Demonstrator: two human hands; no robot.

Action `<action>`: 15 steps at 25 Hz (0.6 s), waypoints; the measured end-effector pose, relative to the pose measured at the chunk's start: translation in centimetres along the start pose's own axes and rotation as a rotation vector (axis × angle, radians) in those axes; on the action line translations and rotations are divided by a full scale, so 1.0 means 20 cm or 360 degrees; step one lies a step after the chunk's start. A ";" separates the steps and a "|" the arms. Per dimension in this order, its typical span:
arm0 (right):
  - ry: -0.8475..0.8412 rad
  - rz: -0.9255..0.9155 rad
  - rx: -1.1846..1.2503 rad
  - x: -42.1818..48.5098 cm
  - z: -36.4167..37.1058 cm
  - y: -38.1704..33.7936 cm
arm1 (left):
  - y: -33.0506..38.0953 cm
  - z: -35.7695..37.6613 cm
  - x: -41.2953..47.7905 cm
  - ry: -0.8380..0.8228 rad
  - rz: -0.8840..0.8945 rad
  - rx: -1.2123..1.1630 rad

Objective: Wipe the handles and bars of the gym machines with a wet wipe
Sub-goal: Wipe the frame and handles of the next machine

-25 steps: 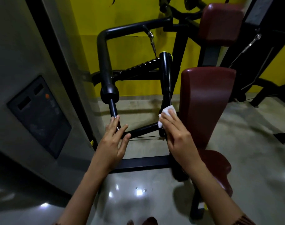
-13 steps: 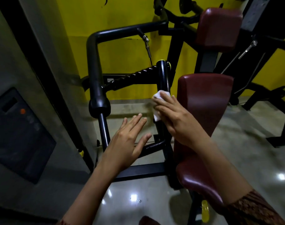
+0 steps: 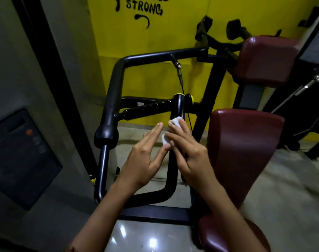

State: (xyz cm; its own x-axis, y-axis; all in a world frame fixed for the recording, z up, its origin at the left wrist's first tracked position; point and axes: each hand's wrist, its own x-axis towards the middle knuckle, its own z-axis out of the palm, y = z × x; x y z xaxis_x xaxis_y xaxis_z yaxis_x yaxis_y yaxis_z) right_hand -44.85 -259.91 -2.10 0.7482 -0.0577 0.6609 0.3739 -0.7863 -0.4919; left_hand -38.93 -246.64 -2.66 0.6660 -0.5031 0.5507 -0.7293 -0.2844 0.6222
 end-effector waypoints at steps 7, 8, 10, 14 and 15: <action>0.0253 0.0410 0.0502 0.30 0.00 0.09 | 0.01 0.09 0.05 0.0071 0.0110 0.0085; 0.0271 0.0428 0.0563 0.21 0.02 0.07 | 0.00 0.09 0.05 0.0066 0.0132 0.0099; 0.0285 0.0379 0.0670 0.00 0.06 0.03 | -0.02 0.09 0.05 0.0052 0.0158 0.0103; 0.0191 0.0292 0.0767 0.06 0.05 0.08 | -0.02 0.08 0.05 0.0099 0.0201 0.0119; 0.0151 0.0360 0.0818 0.17 0.03 0.11 | -0.02 0.09 0.05 0.0105 0.0210 0.0134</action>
State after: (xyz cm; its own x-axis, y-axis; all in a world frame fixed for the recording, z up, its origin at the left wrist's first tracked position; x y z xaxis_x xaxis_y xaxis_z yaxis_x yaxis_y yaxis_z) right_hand -41.10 -261.43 -1.33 0.7973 -0.2634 0.5431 0.4462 -0.3487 -0.8242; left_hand -38.27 -248.44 -3.30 0.5705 -0.4868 0.6615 -0.8198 -0.2879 0.4951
